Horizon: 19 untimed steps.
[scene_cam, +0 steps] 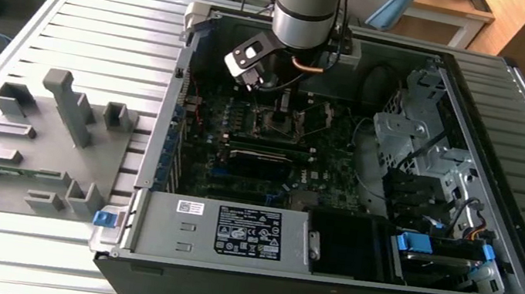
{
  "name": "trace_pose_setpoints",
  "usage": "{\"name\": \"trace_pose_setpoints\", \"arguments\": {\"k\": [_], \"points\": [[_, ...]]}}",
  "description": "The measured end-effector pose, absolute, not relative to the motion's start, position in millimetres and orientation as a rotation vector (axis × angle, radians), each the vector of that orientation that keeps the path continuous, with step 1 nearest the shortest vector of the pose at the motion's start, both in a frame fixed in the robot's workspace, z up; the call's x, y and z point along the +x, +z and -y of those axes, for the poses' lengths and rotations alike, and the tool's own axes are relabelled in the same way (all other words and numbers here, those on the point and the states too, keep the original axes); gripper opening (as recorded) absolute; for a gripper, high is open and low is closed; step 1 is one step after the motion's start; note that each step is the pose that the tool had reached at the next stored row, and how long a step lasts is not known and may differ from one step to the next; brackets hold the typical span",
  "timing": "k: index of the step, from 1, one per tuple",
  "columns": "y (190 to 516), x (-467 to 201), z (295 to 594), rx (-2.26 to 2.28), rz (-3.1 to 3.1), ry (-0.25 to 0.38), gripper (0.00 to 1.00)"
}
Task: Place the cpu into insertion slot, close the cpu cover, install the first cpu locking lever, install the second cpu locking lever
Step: 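Place the cpu into insertion slot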
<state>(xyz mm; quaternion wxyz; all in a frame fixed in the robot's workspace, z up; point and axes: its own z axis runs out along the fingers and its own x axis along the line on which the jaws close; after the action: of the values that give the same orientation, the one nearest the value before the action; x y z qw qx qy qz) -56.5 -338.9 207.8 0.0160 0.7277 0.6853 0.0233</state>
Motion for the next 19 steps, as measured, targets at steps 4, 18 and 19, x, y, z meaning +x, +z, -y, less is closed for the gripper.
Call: {"name": "trace_pose_setpoints", "arguments": {"k": [4,18,19], "points": [[207.6,-56.4,338.9,2.263,-2.131,0.073,0.11],[203.7,-56.4,337.7,2.263,-2.131,0.072,0.11],[203.6,-56.4,337.7,2.263,-2.131,0.072,0.11]]}}
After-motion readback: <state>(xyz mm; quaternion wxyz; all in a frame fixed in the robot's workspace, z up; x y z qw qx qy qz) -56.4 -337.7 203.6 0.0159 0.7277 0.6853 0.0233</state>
